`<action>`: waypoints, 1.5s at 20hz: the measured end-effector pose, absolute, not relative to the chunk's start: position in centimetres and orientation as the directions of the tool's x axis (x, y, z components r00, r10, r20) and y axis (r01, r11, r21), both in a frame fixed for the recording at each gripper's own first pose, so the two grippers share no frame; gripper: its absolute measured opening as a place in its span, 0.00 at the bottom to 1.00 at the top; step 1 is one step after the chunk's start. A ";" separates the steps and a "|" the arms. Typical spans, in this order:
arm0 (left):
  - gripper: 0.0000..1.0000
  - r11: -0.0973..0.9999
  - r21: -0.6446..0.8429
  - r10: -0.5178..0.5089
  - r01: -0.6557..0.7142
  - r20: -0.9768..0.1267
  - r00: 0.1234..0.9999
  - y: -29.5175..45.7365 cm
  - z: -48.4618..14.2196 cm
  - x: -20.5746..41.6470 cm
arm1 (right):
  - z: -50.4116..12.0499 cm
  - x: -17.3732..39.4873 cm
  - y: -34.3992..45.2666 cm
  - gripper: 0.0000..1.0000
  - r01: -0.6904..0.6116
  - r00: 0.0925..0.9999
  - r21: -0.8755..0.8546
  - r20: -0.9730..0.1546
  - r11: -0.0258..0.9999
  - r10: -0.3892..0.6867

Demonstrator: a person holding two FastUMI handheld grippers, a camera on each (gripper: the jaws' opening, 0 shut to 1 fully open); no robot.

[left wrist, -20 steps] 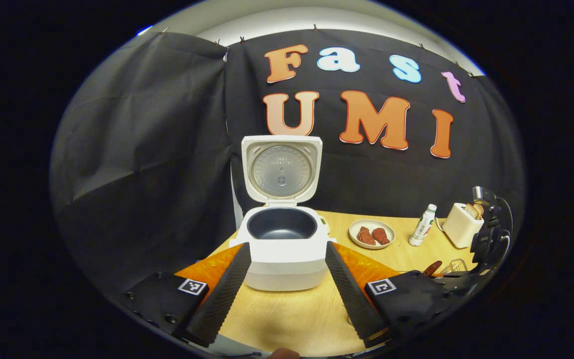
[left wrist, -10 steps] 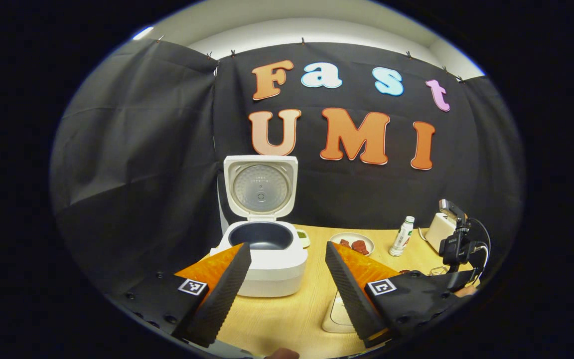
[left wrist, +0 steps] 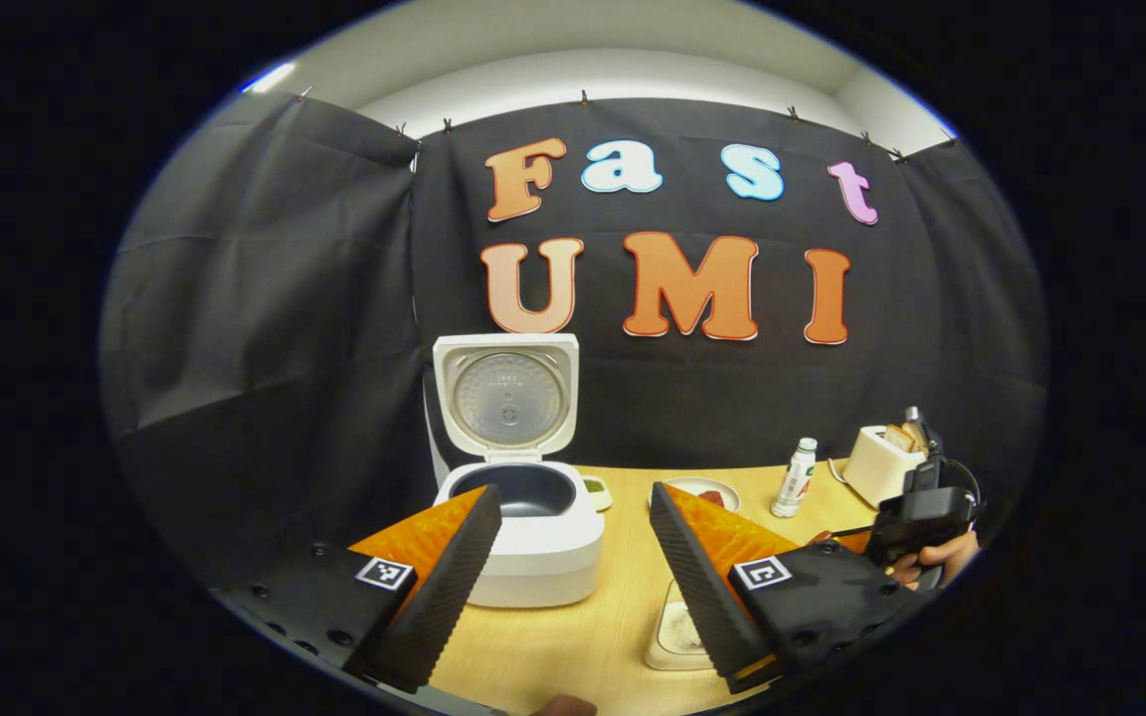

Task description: Close the left gripper, press the button to open the rice cooker; take a wooden spoon from the chopstick holder with the right hand, scoop a spoonful of rice and pour it into the rice cooker, then put the wooden spoon back into the chopstick holder.

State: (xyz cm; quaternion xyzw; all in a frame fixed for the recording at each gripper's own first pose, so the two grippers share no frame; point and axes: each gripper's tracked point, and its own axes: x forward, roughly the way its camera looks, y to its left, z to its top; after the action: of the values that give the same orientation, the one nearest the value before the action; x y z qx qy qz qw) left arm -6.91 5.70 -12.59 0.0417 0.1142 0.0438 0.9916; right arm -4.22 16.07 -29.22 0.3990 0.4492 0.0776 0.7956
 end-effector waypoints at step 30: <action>1.00 0.954 0.100 0.293 -0.282 -0.118 0.949 25.4 -3.7 -4.4 | -15.8 8.1 24.6 0.11 0.184 0.721 0.966 -0.257 0.179 0.644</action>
State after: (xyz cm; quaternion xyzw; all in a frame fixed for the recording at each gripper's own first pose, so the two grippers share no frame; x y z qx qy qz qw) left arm -4.38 25.40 -3.74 0.0407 0.0659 0.1458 0.9863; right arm 8.07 24.62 -15.82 0.6186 0.3347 0.1664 0.6911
